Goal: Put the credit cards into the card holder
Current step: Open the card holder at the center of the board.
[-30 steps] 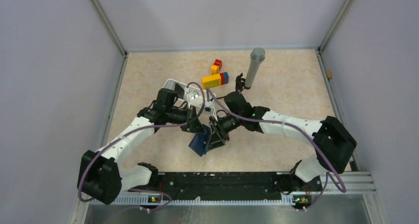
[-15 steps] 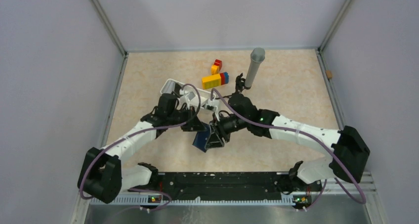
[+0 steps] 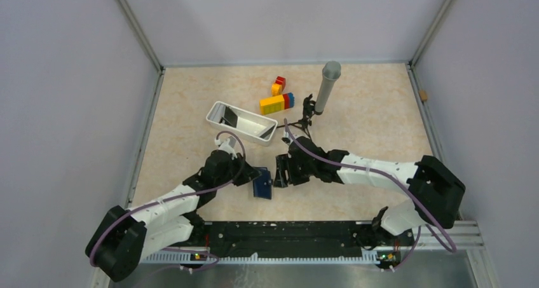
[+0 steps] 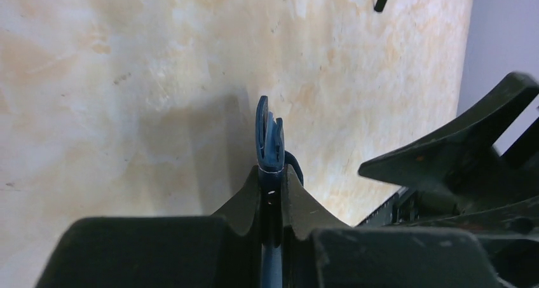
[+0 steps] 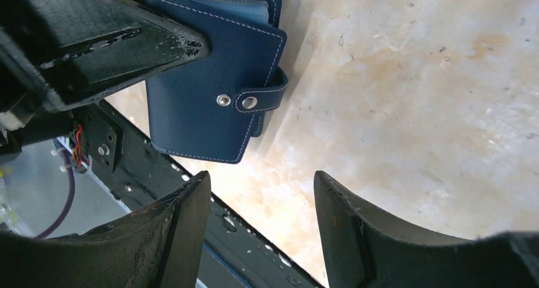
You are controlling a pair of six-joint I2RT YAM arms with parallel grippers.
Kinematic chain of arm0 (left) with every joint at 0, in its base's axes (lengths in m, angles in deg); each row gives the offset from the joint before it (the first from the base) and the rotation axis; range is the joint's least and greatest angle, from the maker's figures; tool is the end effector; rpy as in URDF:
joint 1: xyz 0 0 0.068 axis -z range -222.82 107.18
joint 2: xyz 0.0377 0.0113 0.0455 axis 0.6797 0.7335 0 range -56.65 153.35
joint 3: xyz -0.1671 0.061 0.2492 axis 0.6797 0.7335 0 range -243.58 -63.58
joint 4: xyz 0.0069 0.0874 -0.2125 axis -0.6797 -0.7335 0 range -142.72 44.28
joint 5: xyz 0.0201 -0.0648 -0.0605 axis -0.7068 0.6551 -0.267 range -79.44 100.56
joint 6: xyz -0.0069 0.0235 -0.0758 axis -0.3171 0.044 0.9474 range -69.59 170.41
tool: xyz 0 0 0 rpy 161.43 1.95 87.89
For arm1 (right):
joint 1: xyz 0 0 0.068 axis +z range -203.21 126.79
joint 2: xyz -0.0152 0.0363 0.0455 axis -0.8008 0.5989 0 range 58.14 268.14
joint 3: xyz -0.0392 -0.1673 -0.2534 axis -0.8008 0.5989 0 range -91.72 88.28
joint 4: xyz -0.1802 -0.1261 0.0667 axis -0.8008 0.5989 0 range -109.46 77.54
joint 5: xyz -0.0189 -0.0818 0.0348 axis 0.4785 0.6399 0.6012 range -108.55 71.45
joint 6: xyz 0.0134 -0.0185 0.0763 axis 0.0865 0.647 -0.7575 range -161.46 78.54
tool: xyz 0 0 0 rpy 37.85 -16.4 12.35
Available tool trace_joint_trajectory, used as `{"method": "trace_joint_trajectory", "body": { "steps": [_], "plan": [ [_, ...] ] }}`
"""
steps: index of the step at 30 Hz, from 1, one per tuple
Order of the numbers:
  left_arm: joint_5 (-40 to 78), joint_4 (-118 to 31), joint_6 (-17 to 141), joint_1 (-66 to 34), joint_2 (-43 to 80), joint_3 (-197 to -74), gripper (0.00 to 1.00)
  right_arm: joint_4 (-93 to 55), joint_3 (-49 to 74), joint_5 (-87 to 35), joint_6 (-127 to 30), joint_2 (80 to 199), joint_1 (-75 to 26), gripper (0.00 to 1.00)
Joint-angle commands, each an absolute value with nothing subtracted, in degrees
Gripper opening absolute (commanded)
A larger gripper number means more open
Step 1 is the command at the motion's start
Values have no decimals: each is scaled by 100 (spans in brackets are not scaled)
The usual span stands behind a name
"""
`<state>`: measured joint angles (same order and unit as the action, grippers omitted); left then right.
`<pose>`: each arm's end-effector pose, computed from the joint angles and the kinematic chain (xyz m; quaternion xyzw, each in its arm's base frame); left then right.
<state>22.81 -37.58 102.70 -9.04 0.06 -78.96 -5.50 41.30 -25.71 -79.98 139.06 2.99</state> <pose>0.1351 -0.1079 0.1914 -0.0905 0.8714 -0.3914 0.2816 0.1467 0.2346 0.2347 -0.1652 0.9170 0.3031 0.2000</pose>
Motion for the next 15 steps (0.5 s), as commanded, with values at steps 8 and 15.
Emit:
{"method": "trace_joint_trajectory", "body": {
  "steps": [8,15],
  "plan": [
    [1734,-3045,10481,-811,247,-7800,0,-1389,3709,-2446,-8501,14924,449,60],
    [1724,-3007,10473,-815,379,-7800,0,-1437,3220,-2270,-8244,15439,446,58]
  ]
}}
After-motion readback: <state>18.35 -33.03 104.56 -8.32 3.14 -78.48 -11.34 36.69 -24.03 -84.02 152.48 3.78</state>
